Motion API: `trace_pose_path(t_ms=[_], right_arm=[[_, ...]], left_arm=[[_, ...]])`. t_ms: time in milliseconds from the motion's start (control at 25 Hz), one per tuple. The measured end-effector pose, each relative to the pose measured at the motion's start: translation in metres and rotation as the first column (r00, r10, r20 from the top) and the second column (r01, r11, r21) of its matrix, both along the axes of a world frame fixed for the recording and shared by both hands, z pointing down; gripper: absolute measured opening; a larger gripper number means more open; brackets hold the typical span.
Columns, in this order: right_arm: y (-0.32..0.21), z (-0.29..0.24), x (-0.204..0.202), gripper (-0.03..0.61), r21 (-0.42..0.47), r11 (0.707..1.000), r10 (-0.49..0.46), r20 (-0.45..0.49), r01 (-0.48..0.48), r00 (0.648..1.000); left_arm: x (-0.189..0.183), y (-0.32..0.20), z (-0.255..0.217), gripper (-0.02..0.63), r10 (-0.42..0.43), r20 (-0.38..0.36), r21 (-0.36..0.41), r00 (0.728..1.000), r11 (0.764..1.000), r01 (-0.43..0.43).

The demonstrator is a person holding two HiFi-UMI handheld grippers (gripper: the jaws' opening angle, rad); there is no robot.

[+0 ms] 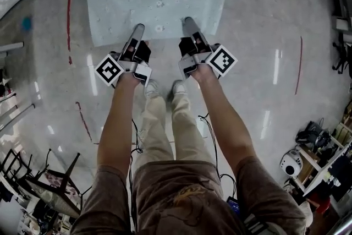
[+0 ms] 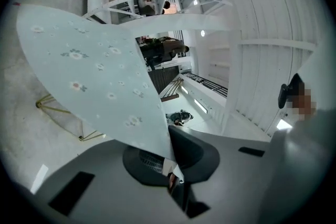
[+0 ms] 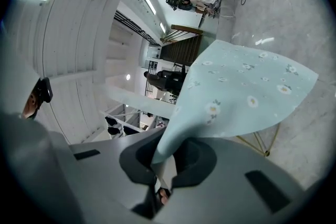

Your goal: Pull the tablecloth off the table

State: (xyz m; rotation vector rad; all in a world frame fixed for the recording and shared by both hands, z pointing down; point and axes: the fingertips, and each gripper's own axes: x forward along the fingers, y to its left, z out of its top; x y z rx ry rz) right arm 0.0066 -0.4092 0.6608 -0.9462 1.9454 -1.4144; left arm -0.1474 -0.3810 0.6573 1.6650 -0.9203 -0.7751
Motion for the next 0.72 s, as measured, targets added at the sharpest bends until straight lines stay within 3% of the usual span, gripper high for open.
trace_pose_path(t_ms=[360, 720], right_arm=[[-0.011, -0.067, -0.006, 0.008, 0.001, 1.0, 0.005, -0.067, -0.005, 0.998], [-0.007, -0.136, -0.015, 0.017, 0.076, 0.997, 0.009, -0.143, 0.002, 0.99]], left_arm=[[-0.008, -0.013, -0.074, 0.02, -0.001, 0.03, 0.035, 1.0, 0.999, 0.0], [-0.013, -0.011, -0.136, 0.02, -0.007, 0.069, 0.082, 0.998, 0.997, 0.001]])
